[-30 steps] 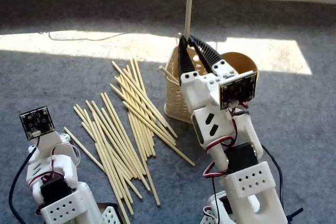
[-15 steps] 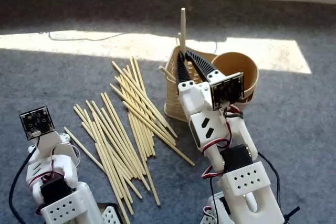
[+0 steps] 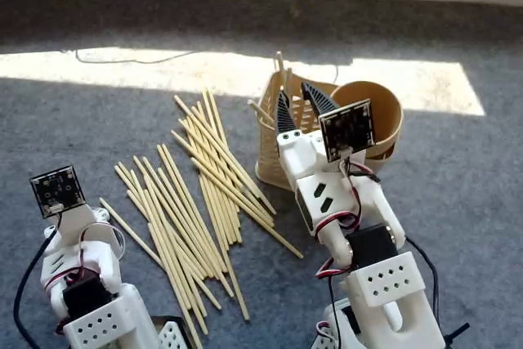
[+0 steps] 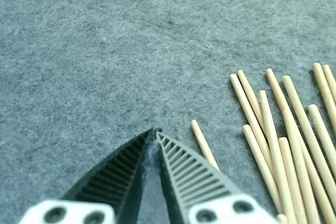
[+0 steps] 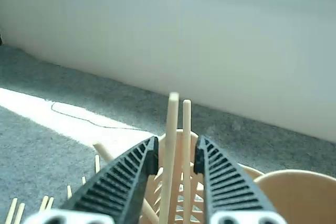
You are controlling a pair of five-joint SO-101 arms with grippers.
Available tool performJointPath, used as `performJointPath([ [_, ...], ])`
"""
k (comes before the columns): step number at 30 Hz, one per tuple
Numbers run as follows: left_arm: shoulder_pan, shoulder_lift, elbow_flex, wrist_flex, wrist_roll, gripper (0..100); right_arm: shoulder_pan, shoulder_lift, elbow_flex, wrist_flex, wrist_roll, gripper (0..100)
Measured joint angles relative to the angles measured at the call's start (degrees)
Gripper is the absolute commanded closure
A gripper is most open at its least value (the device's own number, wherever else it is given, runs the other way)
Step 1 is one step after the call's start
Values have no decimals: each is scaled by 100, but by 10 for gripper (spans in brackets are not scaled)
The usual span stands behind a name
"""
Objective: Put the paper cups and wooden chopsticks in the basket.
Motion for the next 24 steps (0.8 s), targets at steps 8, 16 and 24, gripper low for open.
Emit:
performJointPath([
  [8,0,0,0,88,0,990,0,-44,-264,519,0,868],
  [16,0,0,0,1143,0,993,-264,-1134,-545,1846,0,868],
  [24,0,0,0,1222,0,993,-316,-1899,-545,2919,0,868],
])
